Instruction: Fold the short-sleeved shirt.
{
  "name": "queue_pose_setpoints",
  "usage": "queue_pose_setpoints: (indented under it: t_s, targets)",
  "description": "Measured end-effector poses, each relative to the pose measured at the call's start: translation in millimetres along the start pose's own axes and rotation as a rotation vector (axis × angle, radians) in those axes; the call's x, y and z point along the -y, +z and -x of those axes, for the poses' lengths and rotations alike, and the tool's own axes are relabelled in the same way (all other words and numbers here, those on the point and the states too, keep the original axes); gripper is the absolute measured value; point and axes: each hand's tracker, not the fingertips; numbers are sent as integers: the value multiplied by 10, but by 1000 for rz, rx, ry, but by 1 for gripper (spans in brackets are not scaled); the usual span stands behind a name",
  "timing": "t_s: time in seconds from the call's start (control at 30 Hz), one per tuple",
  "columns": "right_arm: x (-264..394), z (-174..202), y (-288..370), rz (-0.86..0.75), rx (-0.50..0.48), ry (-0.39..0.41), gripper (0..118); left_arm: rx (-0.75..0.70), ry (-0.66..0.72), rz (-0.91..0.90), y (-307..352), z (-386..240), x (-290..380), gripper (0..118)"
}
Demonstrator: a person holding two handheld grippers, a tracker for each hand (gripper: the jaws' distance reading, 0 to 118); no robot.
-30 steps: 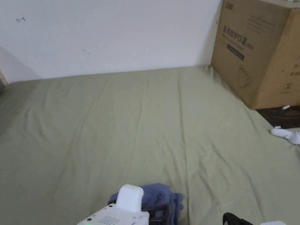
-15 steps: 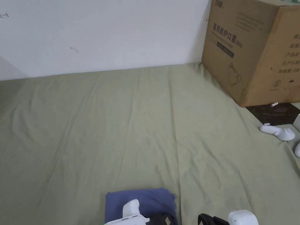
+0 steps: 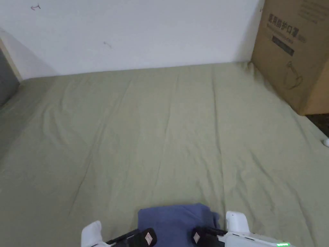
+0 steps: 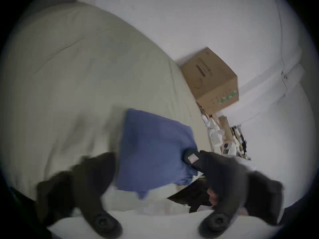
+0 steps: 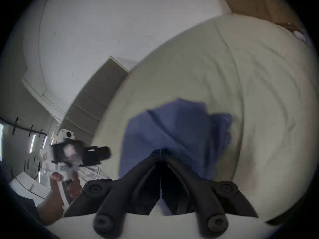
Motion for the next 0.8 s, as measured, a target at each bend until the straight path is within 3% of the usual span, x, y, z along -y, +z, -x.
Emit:
queue_pose_setpoints:
  t_s: [0.2, 0.33, 0.37, 0.4, 0.43, 0.47, 0.57, 0.67, 0.8]
  targets:
    - [113, -551, 88, -54, -59, -186, 0, 148, 237, 110, -408, 624, 68, 118]
    - [102, -509, 80, -42, -60, -131, 0, 305, 266, 131, -826, 495, 171, 118]
    - [102, -465, 69, -40, -64, -127, 0, 319, 295, 137, -926, 416, 188, 113]
    - [94, -442, 69, -39, -66, -121, 0, 302, 288, 148, -1030, 356, 203, 94]
    - [85, -410, 71, -40, -62, -113, 0, 200, 249, 173, -1140, 294, 216, 46]
    - [76, -374, 74, -39, -51, -101, 0, 125, 191, 169, -1201, 295, 219, 31]
    - [64, -237, 154, -35, -48, -61, 0, 182, 239, 153, -1055, 360, 124, 30]
    - [79, -48, 249, -39, -65, -4, 0, 107, 81, 126, -663, 355, -96, 29]
    - [151, 319, 338, -48, -69, 73, 0, 3, 39, 82, 77, 739, -616, 29]
